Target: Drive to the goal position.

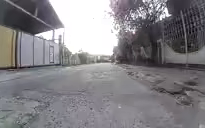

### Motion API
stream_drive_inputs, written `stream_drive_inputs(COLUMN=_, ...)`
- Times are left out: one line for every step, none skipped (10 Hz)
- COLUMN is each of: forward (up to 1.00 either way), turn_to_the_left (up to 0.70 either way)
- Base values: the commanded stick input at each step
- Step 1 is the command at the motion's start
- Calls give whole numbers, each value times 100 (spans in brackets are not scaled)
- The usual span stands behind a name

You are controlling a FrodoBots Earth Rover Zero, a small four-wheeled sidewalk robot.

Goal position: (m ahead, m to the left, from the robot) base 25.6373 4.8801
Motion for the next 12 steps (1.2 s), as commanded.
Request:
stream_drive_inputs(forward=100, turn_to_the_left=-38)
stream_drive_inputs(forward=100, turn_to_the_left=-21)
stream_drive_inputs(forward=100, turn_to_the_left=-39)
stream_drive_inputs(forward=100, turn_to_the_left=-30)
stream_drive_inputs(forward=100, turn_to_the_left=-9)
stream_drive_inputs(forward=100, turn_to_the_left=1)
stream_drive_inputs(forward=100, turn_to_the_left=1)
stream_drive_inputs(forward=100, turn_to_the_left=1)
stream_drive_inputs(forward=100, turn_to_the_left=1)
stream_drive_inputs(forward=100, turn_to_the_left=1)
stream_drive_inputs(forward=100, turn_to_the_left=1)
stream_drive_inputs(forward=100, turn_to_the_left=1)
